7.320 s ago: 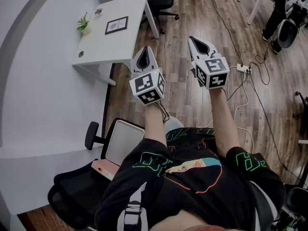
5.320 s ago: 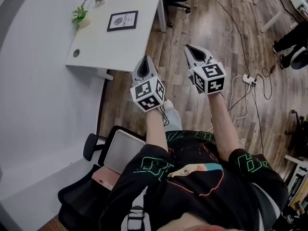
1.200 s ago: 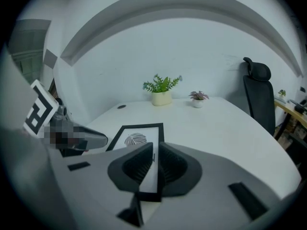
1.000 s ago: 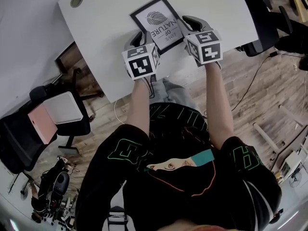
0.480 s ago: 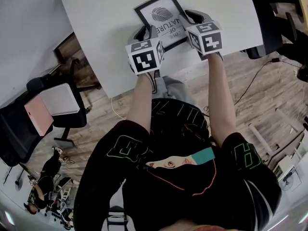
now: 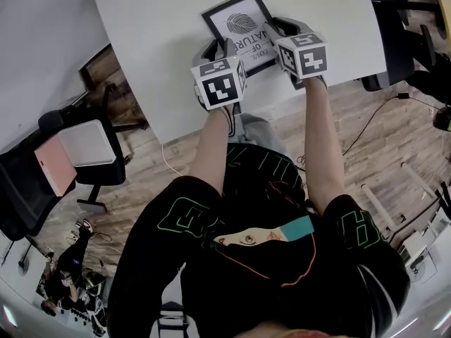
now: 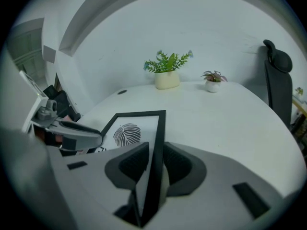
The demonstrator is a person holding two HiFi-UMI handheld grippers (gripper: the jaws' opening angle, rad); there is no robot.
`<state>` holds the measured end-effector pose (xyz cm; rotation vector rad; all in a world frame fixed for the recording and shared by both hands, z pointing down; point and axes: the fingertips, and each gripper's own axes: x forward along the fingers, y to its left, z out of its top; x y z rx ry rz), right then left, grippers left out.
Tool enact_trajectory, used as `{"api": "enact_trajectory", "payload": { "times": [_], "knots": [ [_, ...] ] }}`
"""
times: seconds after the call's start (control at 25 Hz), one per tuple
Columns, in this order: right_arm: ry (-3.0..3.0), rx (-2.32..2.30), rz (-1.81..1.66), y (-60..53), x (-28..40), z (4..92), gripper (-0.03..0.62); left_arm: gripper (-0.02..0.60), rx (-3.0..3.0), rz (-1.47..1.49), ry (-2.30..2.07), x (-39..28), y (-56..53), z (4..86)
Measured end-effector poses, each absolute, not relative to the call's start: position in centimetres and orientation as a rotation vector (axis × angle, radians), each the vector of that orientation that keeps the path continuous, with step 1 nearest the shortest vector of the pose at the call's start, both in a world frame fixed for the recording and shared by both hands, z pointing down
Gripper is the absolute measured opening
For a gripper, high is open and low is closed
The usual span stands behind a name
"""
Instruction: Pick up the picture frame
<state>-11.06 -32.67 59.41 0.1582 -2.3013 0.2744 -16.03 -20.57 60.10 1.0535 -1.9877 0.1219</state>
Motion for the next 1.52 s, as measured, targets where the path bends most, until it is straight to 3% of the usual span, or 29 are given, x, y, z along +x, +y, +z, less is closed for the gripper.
{"api": "enact_trajectory", "payload": {
  "times": [0.8, 1.52],
  "knots": [
    [-2.334, 0.422, 0.461, -32.3, -8.8, 57.4, 0.072, 0.072, 1.044, 0.008, -1.976, -16.8, -20.8, 59.0],
    [-2.54, 0.683, 0.464, -34.0, -4.6, 48.6, 0.071, 0.069, 1.347, 0.04, -2.107, -15.0, -24.3, 49.5]
  ]
}}
